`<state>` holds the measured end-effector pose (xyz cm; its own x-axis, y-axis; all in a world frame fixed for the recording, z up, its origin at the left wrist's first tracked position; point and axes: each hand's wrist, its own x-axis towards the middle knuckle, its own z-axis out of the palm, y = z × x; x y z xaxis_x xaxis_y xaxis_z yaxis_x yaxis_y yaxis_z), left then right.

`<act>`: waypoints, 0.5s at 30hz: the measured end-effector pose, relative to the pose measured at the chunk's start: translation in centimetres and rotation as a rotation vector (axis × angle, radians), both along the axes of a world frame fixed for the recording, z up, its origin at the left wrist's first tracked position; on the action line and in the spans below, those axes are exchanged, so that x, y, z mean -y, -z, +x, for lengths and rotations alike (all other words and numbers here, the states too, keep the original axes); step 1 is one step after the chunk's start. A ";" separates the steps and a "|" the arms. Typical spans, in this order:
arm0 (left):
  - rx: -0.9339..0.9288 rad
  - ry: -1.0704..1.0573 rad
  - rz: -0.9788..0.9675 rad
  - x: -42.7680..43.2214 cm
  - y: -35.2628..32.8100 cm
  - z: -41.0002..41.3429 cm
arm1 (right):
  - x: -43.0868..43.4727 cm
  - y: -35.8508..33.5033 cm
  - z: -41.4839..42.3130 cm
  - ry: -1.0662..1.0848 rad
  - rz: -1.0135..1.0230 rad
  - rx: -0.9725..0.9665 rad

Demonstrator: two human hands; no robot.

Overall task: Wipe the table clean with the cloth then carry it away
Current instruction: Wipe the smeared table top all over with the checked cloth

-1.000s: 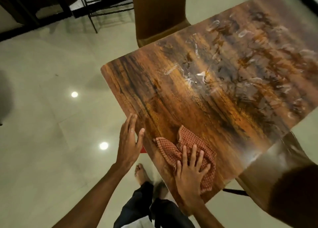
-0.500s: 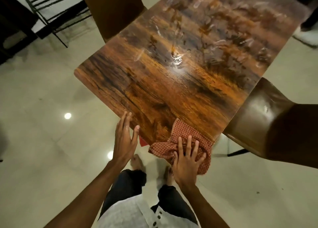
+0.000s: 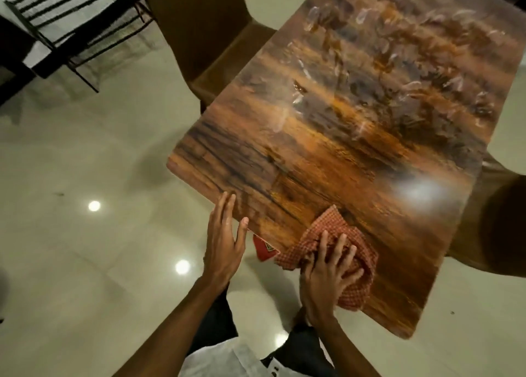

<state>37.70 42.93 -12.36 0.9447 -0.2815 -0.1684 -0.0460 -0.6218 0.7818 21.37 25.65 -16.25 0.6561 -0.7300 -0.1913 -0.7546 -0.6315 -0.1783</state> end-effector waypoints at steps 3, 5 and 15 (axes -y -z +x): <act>-0.028 -0.029 -0.018 -3.2 -1.1 3.7 | -6.3 0.0 11.1 -0.225 -0.013 0.026; -0.024 -0.029 -0.010 -4.8 -1.6 6.6 | -8.5 0.0 16.5 -0.322 0.004 -0.008; -0.026 0.021 -0.019 -8.4 -1.5 16.2 | -11.2 -0.5 21.6 -0.321 0.028 0.001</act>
